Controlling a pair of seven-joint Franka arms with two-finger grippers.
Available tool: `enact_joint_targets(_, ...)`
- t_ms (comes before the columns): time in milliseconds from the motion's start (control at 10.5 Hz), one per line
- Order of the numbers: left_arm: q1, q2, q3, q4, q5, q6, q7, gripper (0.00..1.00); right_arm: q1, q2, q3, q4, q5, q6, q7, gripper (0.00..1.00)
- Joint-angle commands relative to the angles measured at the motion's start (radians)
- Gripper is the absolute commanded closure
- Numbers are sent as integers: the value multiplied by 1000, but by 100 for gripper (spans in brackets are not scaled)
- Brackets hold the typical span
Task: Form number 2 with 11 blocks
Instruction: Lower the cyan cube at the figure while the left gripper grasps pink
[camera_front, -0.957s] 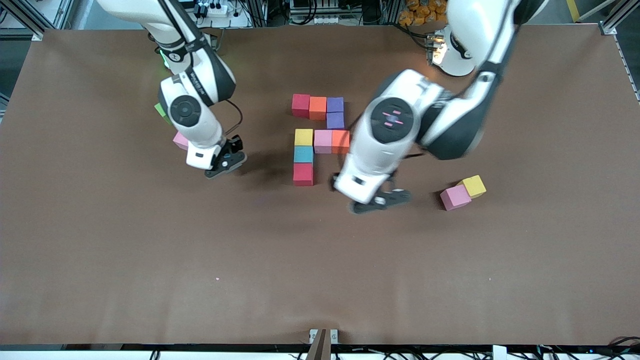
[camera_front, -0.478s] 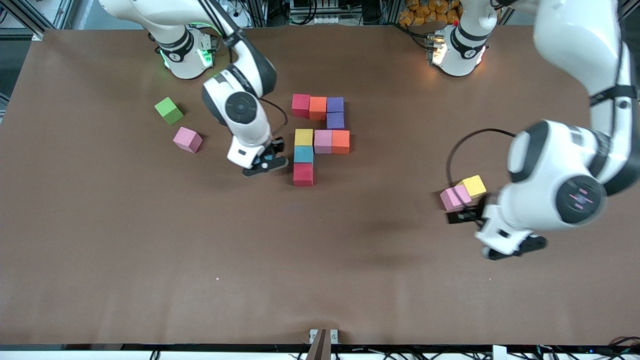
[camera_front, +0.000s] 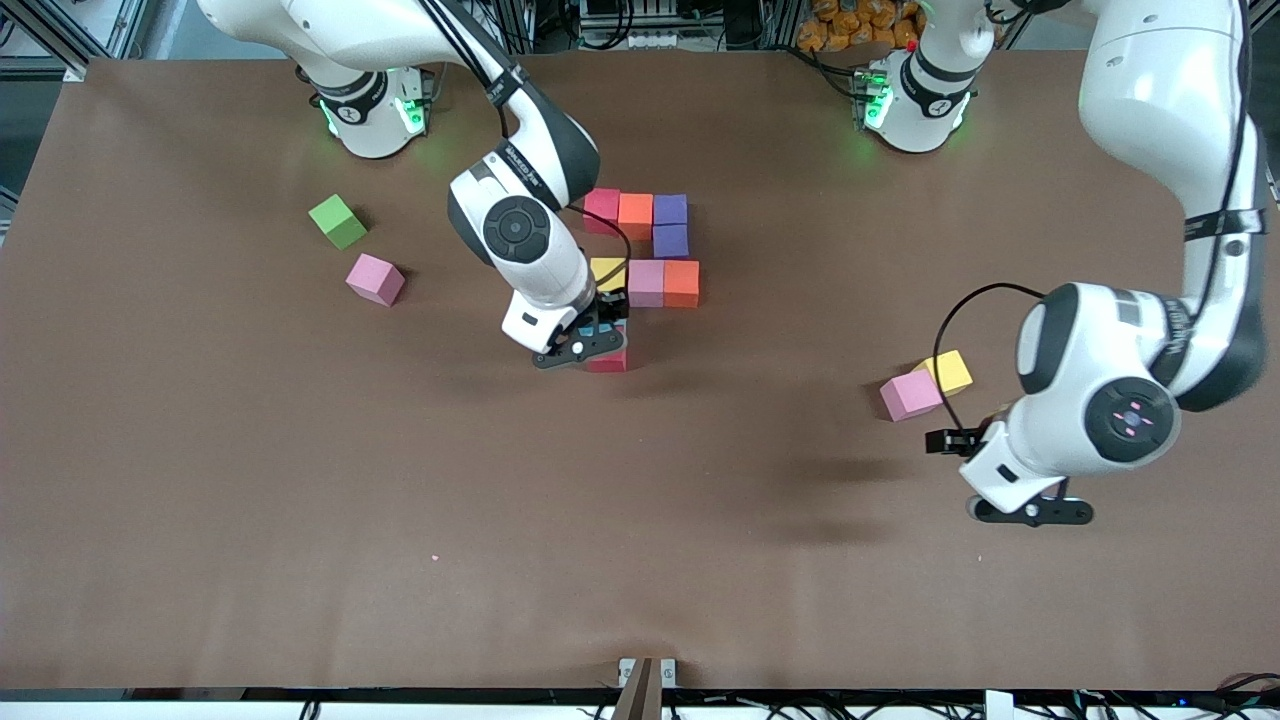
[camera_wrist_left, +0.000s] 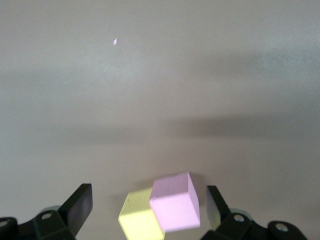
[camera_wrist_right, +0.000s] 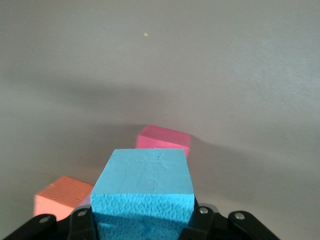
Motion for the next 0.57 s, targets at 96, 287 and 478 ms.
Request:
enact_joint_targets(96, 33, -146, -16, -316, 19, 186, 82, 0, 72, 160, -6, 224, 27, -37, 67, 82)
enact_joint_targets(287, 41, -157, -24, -373, 18, 213, 200, 0, 90, 176, -6, 254, 27, -71, 131, 82)
enact_joint_targets(478, 46, -207, -36, -463, 18, 265, 277, 0, 89, 174, -9, 255, 27, -76, 305, 82)
